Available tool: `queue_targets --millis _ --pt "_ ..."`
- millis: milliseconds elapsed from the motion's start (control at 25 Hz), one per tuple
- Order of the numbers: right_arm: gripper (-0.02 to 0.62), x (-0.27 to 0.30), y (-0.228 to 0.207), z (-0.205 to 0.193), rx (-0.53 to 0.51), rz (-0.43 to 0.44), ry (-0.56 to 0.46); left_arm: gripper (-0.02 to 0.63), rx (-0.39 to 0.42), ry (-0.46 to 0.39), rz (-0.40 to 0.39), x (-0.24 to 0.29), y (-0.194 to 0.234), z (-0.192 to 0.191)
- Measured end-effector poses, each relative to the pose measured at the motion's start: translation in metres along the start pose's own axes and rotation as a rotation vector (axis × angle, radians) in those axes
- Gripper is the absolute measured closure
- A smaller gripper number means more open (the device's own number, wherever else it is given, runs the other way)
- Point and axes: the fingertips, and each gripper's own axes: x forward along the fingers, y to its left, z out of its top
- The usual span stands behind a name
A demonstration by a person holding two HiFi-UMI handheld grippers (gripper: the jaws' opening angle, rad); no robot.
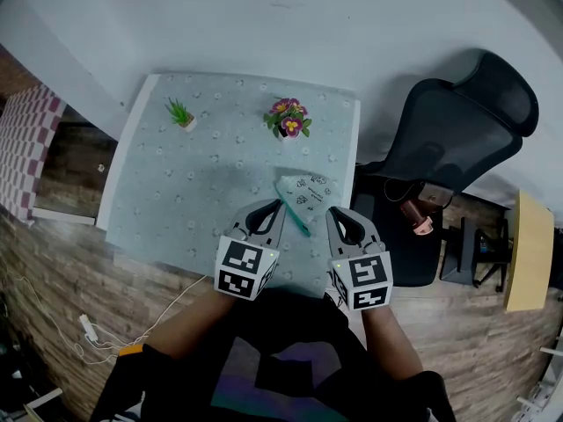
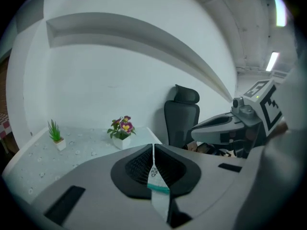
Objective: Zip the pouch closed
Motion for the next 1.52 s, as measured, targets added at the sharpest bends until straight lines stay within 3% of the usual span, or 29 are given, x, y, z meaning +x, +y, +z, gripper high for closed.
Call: queue_targets --millis 240,440,1520 --pt "0.578 -0.019 0.008 0.040 -0.003 -0.034 -0.114 0.592 0.047 -0.100 -0.045 -0.017 -0.023 0.042" --pt "0.580 -0.026 0.010 0.048 -0.011 -0.052 -0.150 0.592 0.062 -0.120 -0.063 -0.021 -0.028 0.048" --pt "0.581 -0.012 0.000 0.025 0.035 -0.094 -0.089 0.592 0.055 -0.085 -0.076 -0.010 -0.021 0.038"
